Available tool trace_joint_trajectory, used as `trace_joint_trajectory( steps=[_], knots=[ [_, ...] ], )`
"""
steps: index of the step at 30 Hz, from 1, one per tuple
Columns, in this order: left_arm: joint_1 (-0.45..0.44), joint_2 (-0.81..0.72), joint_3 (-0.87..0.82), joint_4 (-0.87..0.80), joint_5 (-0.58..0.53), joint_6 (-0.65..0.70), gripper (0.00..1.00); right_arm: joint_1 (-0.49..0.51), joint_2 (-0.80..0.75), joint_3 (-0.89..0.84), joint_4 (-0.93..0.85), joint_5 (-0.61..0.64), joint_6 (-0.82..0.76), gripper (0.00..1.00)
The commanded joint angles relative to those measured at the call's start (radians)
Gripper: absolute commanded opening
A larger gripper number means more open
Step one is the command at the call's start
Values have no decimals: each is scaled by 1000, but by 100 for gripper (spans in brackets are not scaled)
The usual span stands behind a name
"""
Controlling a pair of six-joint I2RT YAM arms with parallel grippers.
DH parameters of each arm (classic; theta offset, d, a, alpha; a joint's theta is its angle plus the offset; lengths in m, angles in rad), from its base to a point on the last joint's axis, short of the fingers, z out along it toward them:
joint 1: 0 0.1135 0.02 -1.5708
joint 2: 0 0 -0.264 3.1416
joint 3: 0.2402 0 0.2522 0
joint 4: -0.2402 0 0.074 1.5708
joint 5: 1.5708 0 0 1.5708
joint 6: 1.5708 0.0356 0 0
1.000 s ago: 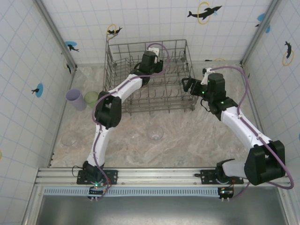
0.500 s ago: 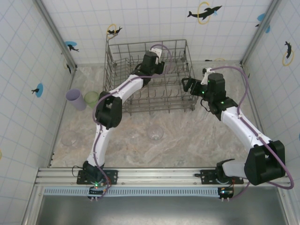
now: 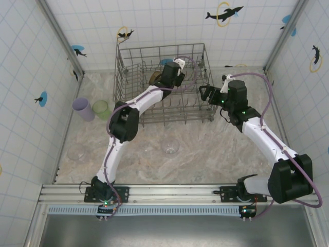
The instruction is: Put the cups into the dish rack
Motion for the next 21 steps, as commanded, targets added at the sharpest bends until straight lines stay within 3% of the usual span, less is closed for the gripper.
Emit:
trace_joint_trajectory(
  steps=[1, 4, 12, 16, 21],
  knots=[
    [-10, 14, -1, 34, -38, 9, 83, 1, 6, -13, 31, -6, 4, 99],
    [-12, -8, -3, 40, -72, -40, 97, 2, 5, -12, 33, -9, 5, 99],
    [-13, -150, -44, 64, -9, -153, 97, 2, -13, -2, 23, -26, 19, 99],
    [-15, -253, -187, 170, -36, -174, 97, 1, -24, 1, 2, -30, 22, 99],
    [-15, -297, -189, 137, -58, -181, 97, 1, -32, 22, -66, -32, 15, 99]
  ],
)
